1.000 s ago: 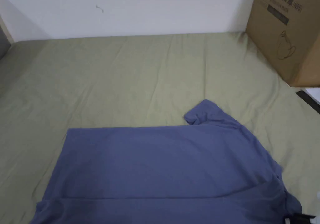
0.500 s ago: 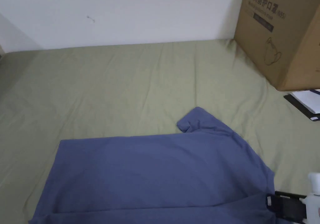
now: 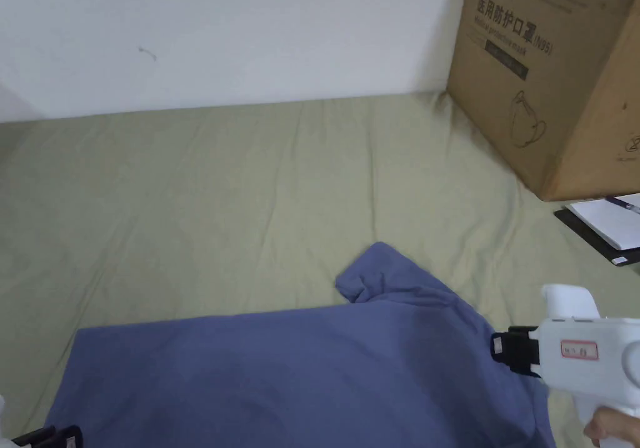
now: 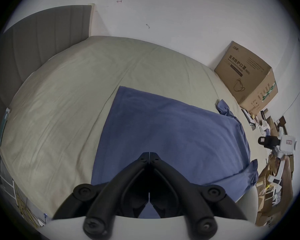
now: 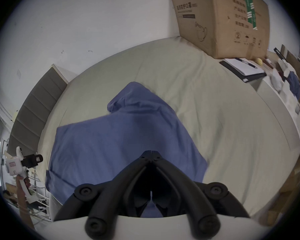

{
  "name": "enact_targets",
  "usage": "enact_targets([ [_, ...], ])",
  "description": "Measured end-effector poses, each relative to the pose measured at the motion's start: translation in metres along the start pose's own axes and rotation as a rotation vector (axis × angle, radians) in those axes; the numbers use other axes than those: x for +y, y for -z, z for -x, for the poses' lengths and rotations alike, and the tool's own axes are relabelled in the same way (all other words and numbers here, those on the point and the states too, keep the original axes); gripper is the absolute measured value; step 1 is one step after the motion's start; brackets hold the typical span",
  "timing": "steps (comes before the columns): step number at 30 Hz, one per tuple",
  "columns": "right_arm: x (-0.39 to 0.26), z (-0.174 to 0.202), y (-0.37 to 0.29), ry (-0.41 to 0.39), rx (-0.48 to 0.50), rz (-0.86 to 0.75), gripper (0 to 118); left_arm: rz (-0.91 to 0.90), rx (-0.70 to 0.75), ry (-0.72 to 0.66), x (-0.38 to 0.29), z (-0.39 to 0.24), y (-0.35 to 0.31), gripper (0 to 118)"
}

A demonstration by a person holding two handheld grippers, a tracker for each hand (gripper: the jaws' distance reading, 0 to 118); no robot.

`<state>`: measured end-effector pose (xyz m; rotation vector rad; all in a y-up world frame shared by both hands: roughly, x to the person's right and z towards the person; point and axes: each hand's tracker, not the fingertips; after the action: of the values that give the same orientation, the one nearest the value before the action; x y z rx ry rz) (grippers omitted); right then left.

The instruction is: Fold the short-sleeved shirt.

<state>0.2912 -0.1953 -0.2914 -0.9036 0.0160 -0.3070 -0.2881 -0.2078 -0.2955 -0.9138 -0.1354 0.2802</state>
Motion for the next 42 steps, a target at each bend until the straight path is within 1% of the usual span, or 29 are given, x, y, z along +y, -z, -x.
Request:
enact_targets([
  [1, 0.014, -0.003, 0.013, 0.016, 0.032, 0.027, 11, 0.005, -0.002, -0.004, 0.008, 0.000, 0.008, 0],
  [2, 0.028, -0.006, 0.027, 0.041, 0.057, 0.053, 11, 0.005, 0.000, -0.006, 0.015, 0.000, 0.015, 0],
  [3, 0.040, -0.009, 0.041, 0.054, 0.066, 0.068, 45, 0.003, 0.007, -0.008, 0.023, 0.000, 0.020, 0],
  [4, 0.052, -0.011, 0.059, 0.047, 0.054, 0.082, 90, 0.000, 0.017, -0.015, 0.029, -0.001, 0.026, 0],
  [5, 0.062, -0.011, 0.074, 0.045, 0.043, 0.079, 108, -0.004, 0.016, -0.020, 0.034, -0.001, 0.031, 0],
  [7, 0.081, -0.013, 0.099, 0.034, 0.024, 0.084, 101, -0.002, 0.011, -0.030, 0.040, 0.001, 0.038, 0],
  [10, 0.094, -0.018, 0.139, 0.004, -0.089, 0.190, 92, 0.023, 0.015, -0.034, 0.042, 0.003, 0.052, 0],
  [11, 0.093, -0.021, 0.151, 0.004, -0.085, 0.234, 81, 0.038, 0.020, -0.038, 0.042, 0.006, 0.056, 0],
  [12, 0.090, -0.024, 0.160, 0.015, -0.060, 0.265, 50, 0.049, 0.024, -0.041, 0.042, 0.007, 0.059, 0],
  [13, 0.083, -0.023, 0.166, 0.059, -0.096, 0.273, 45, 0.066, 0.021, -0.038, 0.043, 0.009, 0.063, 0],
  [15, 0.080, -0.015, 0.161, -0.062, -0.118, 0.221, 40, 0.084, 0.032, -0.035, 0.045, 0.013, 0.069, 4],
  [16, 0.080, -0.012, 0.160, -0.107, -0.122, 0.223, 31, 0.083, 0.035, -0.039, 0.048, 0.015, 0.072, 16],
  [17, 0.081, -0.011, 0.158, -0.106, -0.133, 0.226, 15, 0.074, 0.040, -0.049, 0.051, 0.018, 0.074, 39],
  [18, 0.085, -0.014, 0.161, -0.089, -0.123, 0.232, 2, 0.068, 0.049, -0.056, 0.056, 0.020, 0.078, 71],
  [19, 0.087, -0.017, 0.161, -0.072, -0.103, 0.240, 2, 0.058, 0.081, -0.064, 0.063, 0.022, 0.082, 88],
  [20, 0.088, -0.017, 0.162, -0.064, -0.106, 0.248, 2, 0.034, 0.116, -0.066, 0.070, 0.023, 0.086, 96],
  [21, 0.087, -0.017, 0.162, -0.064, -0.105, 0.249, 2, 0.018, 0.131, -0.066, 0.076, 0.025, 0.090, 97],
  [26, 0.085, -0.012, 0.155, -0.068, -0.110, 0.238, 2, 0.054, 0.089, -0.077, 0.118, 0.025, 0.130, 97],
  [28, 0.085, -0.012, 0.155, -0.058, -0.111, 0.236, 2, 0.018, 0.197, -0.041, 0.127, 0.020, 0.149, 95],
  [29, 0.084, -0.011, 0.156, -0.056, -0.112, 0.236, 2, 0.028, 0.230, 0.001, 0.129, 0.018, 0.159, 91],
  [30, 0.085, -0.011, 0.156, -0.059, -0.112, 0.237, 2, 0.049, 0.232, 0.032, 0.128, 0.018, 0.169, 74],
  [32, 0.085, -0.010, 0.156, -0.067, -0.115, 0.240, 2, 0.201, 0.267, 0.062, 0.114, 0.014, 0.192, 73],
  [33, 0.085, -0.009, 0.156, -0.069, -0.116, 0.243, 2, 0.076, 0.256, 0.128, 0.109, 0.009, 0.187, 73],
  [34, 0.086, -0.009, 0.156, -0.070, -0.117, 0.244, 2, 0.087, 0.263, 0.143, 0.111, 0.008, 0.180, 71],
  [35, 0.087, -0.008, 0.156, -0.071, -0.119, 0.246, 2, 0.098, 0.249, 0.085, 0.116, 0.021, 0.182, 67],
  [36, 0.088, -0.007, 0.155, -0.074, -0.120, 0.248, 2, 0.106, 0.239, 0.063, 0.120, 0.024, 0.179, 52],
  [38, 0.094, -0.007, 0.150, -0.066, -0.115, 0.240, 2, 0.113, 0.238, 0.094, 0.126, 0.028, 0.174, 12],
  [39, 0.098, -0.008, 0.146, -0.048, -0.105, 0.231, 2, 0.127, 0.196, 0.103, 0.130, 0.026, 0.169, 2],
  [42, 0.114, -0.009, 0.128, 0.015, -0.051, 0.171, 2, 0.152, 0.206, 0.199, 0.134, 0.017, 0.166, 2],
])
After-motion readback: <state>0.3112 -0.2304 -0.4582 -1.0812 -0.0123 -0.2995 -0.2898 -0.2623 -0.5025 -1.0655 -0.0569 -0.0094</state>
